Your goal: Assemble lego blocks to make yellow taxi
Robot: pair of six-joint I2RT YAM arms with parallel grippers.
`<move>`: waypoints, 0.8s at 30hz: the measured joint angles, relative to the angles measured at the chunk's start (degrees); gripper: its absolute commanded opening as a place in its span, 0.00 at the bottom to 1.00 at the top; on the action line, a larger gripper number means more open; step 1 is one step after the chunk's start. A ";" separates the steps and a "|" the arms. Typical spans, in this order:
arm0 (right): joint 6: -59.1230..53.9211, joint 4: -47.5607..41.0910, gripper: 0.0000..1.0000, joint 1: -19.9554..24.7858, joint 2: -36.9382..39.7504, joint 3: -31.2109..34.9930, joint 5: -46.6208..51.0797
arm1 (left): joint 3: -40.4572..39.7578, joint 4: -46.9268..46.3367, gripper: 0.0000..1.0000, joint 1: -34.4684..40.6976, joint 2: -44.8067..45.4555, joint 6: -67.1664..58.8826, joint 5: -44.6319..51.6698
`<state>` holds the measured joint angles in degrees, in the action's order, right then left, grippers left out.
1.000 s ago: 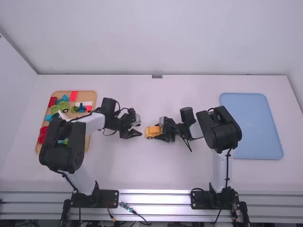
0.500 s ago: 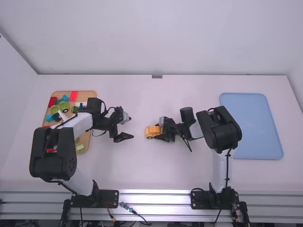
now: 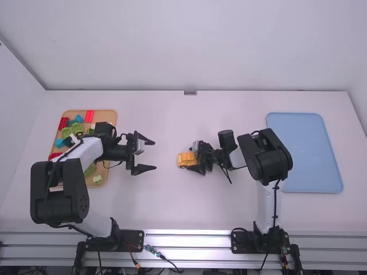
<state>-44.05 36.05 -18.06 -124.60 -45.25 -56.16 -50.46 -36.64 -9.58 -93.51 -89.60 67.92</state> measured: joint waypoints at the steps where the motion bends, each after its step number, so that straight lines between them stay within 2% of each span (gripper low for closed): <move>1: 0.13 -0.04 0.59 -0.15 0.00 0.00 0.22 | 0.00 -0.02 0.99 0.00 0.00 -0.35 0.26; 2: 0.15 -0.24 0.49 -0.46 0.00 0.00 0.72 | 0.00 -0.04 0.99 0.00 0.00 -0.50 0.48; 4: 0.20 -0.07 0.37 -0.90 0.00 0.00 0.96 | 0.00 -0.24 0.99 0.00 0.00 -0.52 0.68; 8: 0.20 0.00 0.35 -1.16 0.00 0.00 1.09 | 0.00 -0.17 0.99 0.00 0.00 -0.52 0.70; 12: 0.74 -0.28 0.37 -0.72 0.02 0.02 1.01 | 0.00 -0.15 0.99 0.00 0.00 -0.48 0.70; 15: 2.49 -0.92 0.38 1.31 1.73 0.96 1.40 | 0.00 0.44 0.99 0.09 0.00 -0.37 0.59; 18: 3.26 -3.41 0.37 3.93 5.77 2.84 2.40 | 0.00 1.66 0.99 0.61 0.00 0.48 0.46; 24: 5.18 -17.44 0.30 12.52 22.62 4.55 11.58 | 1.75 12.37 0.99 3.04 0.00 6.14 0.46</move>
<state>-38.87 18.61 -5.54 -101.97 -40.71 -44.58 -48.71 -24.27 -6.55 -93.51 -83.46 68.38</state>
